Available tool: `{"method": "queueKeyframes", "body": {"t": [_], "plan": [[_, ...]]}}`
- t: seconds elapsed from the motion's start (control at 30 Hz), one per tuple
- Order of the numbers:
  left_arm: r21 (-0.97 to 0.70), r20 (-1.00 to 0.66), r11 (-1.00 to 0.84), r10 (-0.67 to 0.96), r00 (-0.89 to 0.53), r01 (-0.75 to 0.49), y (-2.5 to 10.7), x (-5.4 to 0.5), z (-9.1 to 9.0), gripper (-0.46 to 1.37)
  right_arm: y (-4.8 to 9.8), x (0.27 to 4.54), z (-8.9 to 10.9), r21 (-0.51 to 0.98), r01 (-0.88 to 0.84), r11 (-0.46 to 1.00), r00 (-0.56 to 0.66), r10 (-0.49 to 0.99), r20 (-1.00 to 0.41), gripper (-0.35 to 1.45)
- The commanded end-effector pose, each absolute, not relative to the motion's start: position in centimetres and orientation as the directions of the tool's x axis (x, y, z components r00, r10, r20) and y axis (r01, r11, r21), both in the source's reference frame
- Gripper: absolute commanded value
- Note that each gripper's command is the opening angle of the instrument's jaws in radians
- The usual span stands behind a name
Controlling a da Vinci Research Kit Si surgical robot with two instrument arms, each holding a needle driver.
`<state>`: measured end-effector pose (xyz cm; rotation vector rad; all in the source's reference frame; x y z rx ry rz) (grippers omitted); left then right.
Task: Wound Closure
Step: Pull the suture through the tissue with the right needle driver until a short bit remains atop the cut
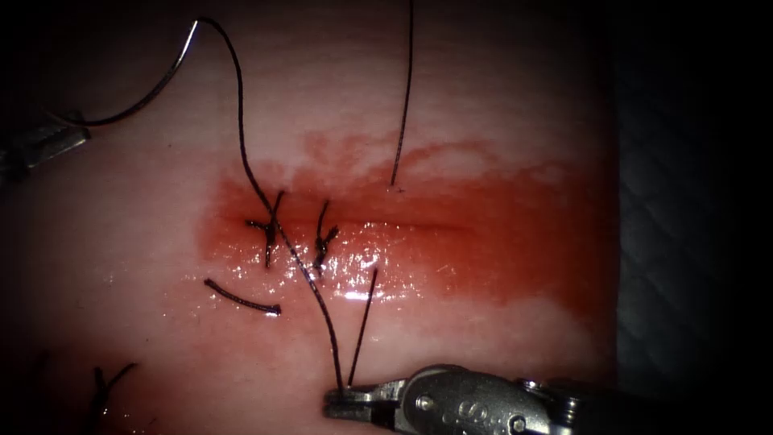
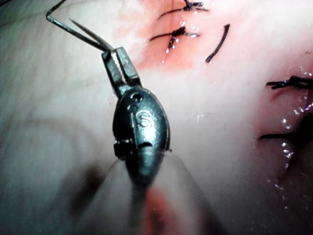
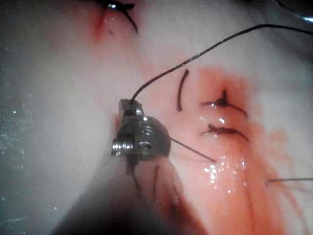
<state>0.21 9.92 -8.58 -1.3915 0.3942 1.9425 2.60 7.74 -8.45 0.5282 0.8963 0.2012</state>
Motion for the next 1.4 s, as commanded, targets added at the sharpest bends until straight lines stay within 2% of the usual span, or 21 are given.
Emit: {"method": "queueKeyframes", "body": {"t": [0.03,0.43,0.63,0.67,0.7,0.73,0.8,0.87,0.97,1.13,1.4], "plan": [[-0.152,-0.915,-0.710,0.364,-0.174,-0.688,9.9,0.20,-8.6,-0.35,7.7,2.65,-8.5,0.537,0.079,0.840,0.625,0.378,-0.683,-0.35],[-0.146,-0.913,-0.714,0.364,-0.185,-0.685,9.8,0.13,-8.5,-0.35,7.4,2.99,-9.0,0.610,0.185,0.770,0.651,0.369,-0.663,-0.35],[-0.145,-0.913,-0.716,0.363,-0.186,-0.682,9.8,0.15,-8.5,-0.35,7.5,3.04,-8.9,0.592,0.201,0.781,0.651,0.345,-0.676,-0.35],[-0.145,-0.913,-0.717,0.362,-0.186,-0.682,9.8,0.16,-8.5,-0.35,7.5,3.04,-8.9,0.577,0.180,0.797,0.649,0.345,-0.679,-0.22],[-0.153,-0.913,-0.717,0.366,-0.181,-0.680,9.8,0.18,-8.5,-0.35,7.6,3.03,-8.8,0.565,0.157,0.810,0.642,0.351,-0.682,0.33],[-0.153,-0.912,-0.717,0.367,-0.182,-0.680,9.8,0.20,-8.5,-0.35,7.6,3.01,-8.8,0.558,0.143,0.818,0.632,0.359,-0.687,0.67],[-0.140,-0.911,-0.716,0.363,-0.194,-0.684,9.8,0.27,-8.6,-0.35,7.7,2.94,-8.8,0.539,0.103,0.836,0.602,0.378,-0.703,1.07],[-0.120,-0.910,-0.714,0.358,-0.212,-0.689,9.8,0.37,-8.6,-0.35,7.8,2.83,-8.8,0.515,0.044,0.856,0.580,0.398,-0.711,1.18],[-0.079,-0.903,-0.708,0.349,-0.250,-0.702,9.9,0.57,-8.6,-0.35,8.0,2.59,-8.8,0.490,-0.011,0.871,0.563,0.411,-0.717,1.27],[-0.044,-0.897,-0.692,0.344,-0.276,-0.721,9.9,0.92,-8.8,-0.35,8.3,2.10,-8.7,0.468,-0.068,0.881,0.553,0.424,-0.718,1.25],[-0.036,-0.896,-0.685,0.345,-0.280,-0.728,9.9,0.90,-8.7,-0.35,8.5,1.77,-8.3,0.408,-0.157,0.899,0.531,0.425,-0.733,1.25]]}}
